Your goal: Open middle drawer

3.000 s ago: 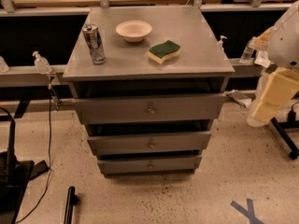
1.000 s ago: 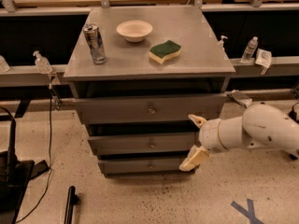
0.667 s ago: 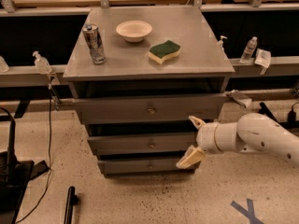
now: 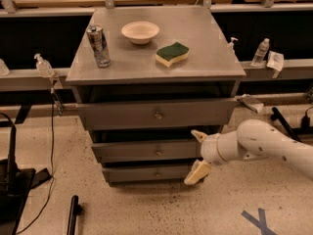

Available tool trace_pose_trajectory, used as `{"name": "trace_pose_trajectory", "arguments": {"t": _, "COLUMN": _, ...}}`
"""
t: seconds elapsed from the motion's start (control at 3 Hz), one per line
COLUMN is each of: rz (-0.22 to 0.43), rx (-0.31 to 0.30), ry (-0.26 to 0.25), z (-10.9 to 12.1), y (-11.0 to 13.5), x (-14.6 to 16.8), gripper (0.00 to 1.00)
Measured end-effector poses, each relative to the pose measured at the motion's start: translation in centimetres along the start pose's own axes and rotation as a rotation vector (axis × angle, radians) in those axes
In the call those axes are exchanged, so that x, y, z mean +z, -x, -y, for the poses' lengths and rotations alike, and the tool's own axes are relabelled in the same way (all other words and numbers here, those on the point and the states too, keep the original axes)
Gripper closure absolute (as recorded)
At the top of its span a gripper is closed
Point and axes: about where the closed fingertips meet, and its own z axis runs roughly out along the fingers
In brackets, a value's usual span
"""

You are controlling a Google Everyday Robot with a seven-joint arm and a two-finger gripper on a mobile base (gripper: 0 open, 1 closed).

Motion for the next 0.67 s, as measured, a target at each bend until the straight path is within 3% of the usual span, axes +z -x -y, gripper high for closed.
{"name": "trace_pose_trajectory", "arguments": {"t": 0.33, "rz": -0.102, "rx": -0.032, "ry": 0.043, "z": -0.9, "y": -4.3, "x": 3.0, "gripper": 0.0}}
{"name": "trace_pose_trajectory", "arguments": {"t": 0.67, "rz": -0.21, "rx": -0.124, "ry": 0.052, "z": -1.2, "y": -8.6, "x": 6.3, "gripper": 0.0}}
